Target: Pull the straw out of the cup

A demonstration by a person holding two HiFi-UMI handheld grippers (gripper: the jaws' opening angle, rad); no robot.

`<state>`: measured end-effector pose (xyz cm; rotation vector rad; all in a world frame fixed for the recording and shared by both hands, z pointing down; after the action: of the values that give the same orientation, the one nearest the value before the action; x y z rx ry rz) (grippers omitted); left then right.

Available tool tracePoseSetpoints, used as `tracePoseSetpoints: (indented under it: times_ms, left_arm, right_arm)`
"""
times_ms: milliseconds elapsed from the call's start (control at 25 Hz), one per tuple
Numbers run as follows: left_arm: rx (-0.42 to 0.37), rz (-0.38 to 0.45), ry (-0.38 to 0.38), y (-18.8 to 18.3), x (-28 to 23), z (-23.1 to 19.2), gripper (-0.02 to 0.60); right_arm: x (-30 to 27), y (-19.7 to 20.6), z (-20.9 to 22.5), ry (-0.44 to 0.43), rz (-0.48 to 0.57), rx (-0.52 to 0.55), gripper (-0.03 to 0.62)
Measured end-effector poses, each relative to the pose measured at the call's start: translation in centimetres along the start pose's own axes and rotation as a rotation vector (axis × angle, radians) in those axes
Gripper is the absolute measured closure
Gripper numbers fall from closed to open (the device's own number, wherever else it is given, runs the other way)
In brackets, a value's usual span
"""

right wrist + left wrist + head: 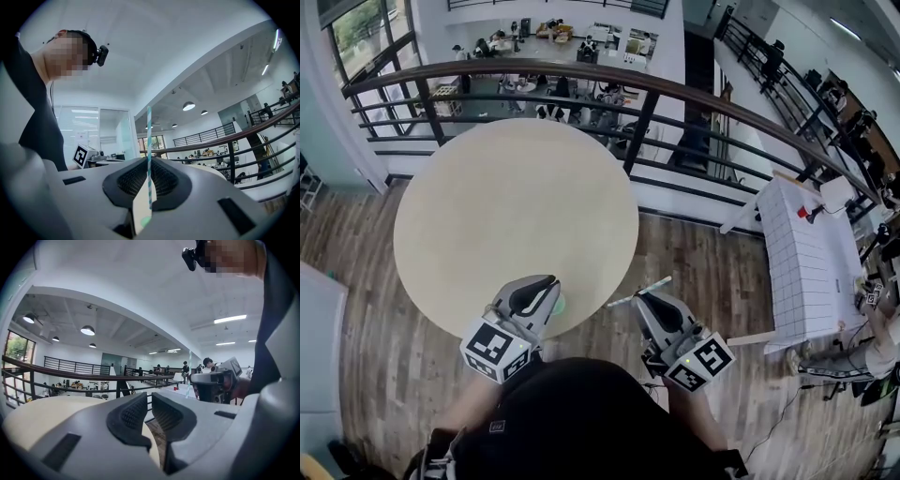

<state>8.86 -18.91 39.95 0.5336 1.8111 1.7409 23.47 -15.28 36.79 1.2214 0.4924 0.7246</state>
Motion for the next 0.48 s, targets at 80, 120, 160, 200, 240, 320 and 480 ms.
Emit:
tracePoseSetpoints:
  times_ms: [80,120,160,200,240,320,480]
  left_arm:
    - [-0.002,-0.004,0.001,0.1,-0.1,-0.1,0.548]
    - [-0.004,-0.005,0.001,0.1,-0.1,-0.1,0.548]
    - [-0.005,-0.005,0.002,0.1,-0.1,0.0,0.548]
    - [-0.006,-0.005,0.002,0.1,0.0,0.2,0.548]
    - [-0.006,-0.006,0.002,0.3,0.1,0.4,0.548]
    - [-0.006,-0.009,0.0,0.5,0.3,0.7,0.548]
    - [-0.003,-0.012,-0.001,0.5,-0.5,-0.5,0.548]
  right_arm:
    - [-0.3,0.1,0.1,-0.005,-0.003,-0.002,0.554]
    - [-0.4,0.2,0.1,-0.007,-0.005,-0.004,0.556]
    - [-0.4,0.3,0.1,-0.008,-0.007,-0.005,0.556]
    - [-0.3,0.4,0.0,-0.01,-0.008,-0.006,0.555]
    - [-0.1,0.6,-0.1,-0.01,-0.008,-0.009,0.556]
    - [0.1,0.9,-0.2,-0.01,-0.007,-0.016,0.554]
    - [-0.9,0.9,0.5,-0.011,-0.01,-0.026,0.556]
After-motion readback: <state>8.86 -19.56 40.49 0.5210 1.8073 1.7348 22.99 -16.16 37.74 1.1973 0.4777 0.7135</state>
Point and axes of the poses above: the fingertips, and each gripper's own axes: x backward along the fingers, z to its right, y out of its underside, the point moved 1 cm from there along x, backward along the fingers, and after that the axes turned 5 degrees about -x, right-handed, at the moved point
